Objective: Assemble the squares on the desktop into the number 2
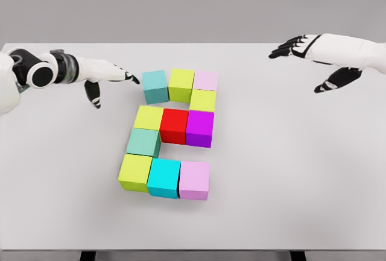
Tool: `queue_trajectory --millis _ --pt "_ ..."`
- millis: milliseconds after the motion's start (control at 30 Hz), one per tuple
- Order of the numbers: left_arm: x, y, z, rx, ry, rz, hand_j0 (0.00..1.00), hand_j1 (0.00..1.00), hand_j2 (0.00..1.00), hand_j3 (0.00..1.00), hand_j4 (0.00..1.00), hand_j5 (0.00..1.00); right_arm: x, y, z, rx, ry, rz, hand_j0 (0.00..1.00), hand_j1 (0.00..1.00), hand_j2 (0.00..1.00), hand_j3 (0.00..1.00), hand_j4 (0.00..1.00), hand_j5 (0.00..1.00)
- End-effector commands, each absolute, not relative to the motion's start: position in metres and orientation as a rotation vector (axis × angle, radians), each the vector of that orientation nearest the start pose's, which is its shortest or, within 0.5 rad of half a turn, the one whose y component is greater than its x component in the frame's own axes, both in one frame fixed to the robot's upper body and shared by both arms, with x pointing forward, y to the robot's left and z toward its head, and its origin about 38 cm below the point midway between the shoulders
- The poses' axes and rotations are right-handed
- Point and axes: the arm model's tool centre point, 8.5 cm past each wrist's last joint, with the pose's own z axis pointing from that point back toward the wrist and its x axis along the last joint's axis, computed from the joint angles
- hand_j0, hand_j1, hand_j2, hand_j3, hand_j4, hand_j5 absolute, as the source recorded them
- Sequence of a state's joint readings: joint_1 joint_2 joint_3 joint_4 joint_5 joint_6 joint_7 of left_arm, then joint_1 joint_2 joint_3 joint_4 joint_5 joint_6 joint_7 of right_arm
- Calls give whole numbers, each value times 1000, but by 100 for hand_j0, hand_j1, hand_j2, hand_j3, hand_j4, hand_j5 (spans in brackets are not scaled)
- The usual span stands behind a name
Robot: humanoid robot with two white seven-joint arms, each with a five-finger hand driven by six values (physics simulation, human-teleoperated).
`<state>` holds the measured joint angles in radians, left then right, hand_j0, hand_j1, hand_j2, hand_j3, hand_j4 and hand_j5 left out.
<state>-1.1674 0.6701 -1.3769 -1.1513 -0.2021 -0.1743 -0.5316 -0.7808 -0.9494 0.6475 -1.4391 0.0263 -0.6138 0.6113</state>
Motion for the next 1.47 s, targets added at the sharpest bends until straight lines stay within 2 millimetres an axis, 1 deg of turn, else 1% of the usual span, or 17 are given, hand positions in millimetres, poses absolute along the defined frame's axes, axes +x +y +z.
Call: queue_trajectory --millis 0,133,400,600,667,833,900,933,967,1000,1033,1067,1100,1167,1233,1333,1433 --pt "517 252 187 429 -903 -2043 100 100 100 100 100 100 437 -337 301 -310 -1569 1941 100 100 100 100 100 100" --pt "525 245 190 436 -918 -2025 100 100 100 100 100 100 435 -332 304 -308 -1585 1954 100 100 100 100 100 100" --pt "526 245 192 438 -921 -2022 100 100 100 100 100 100 434 -332 305 -310 -1583 1955 100 100 100 100 100 100" --pt "528 236 194 433 -942 -2026 100 100 100 100 100 100 435 -333 309 -322 -1589 1954 100 100 100 100 100 100" --pt "528 229 194 425 -952 -2032 100 100 100 100 100 100 435 -333 310 -324 -1593 1954 100 100 100 100 100 100" --pt "528 229 194 425 -952 -2032 100 100 100 100 100 100 434 -331 312 -324 -1598 1962 100 100 100 100 100 100" --pt "529 230 196 430 -955 -2027 100 100 100 100 100 100 434 -331 312 -324 -1597 1960 100 100 100 100 100 100" --pt "531 232 202 441 -964 -2019 100 100 100 100 100 100 434 -331 312 -324 -1597 1960 100 100 100 100 100 100" --pt "533 235 208 451 -975 -2006 100 100 100 100 100 100 434 -331 312 -323 -1596 1961 100 100 100 100 100 100" --pt "534 253 223 475 -995 -1970 100 100 100 100 100 100 434 -331 312 -323 -1596 1961 100 100 100 100 100 100" --pt "526 275 233 478 -1005 -1961 100 100 100 100 100 100 434 -331 312 -323 -1596 1961 100 100 100 100 100 100" --pt "512 287 243 445 -1049 -1973 100 100 100 100 100 100 434 -331 312 -323 -1596 1961 100 100 100 100 100 100" --pt "486 315 261 393 -1110 -1984 100 100 100 100 100 100 434 -331 312 -324 -1597 1960 100 100 100 100 100 100" --pt "427 357 291 250 -1272 -2054 100 100 100 100 100 100 435 -331 313 -325 -1599 1961 100 100 100 100 100 100" --pt "400 383 302 269 -1255 -2060 100 100 100 100 100 100 434 -331 313 -326 -1598 1961 100 100 100 100 100 100" --pt "397 388 293 241 -1247 -2030 100 100 100 100 100 100 434 -331 313 -326 -1598 1961 100 100 100 100 100 100" --pt "398 390 292 245 -1244 -2025 100 100 100 100 100 100 434 -331 313 -326 -1598 1961 100 100 100 100 100 100"
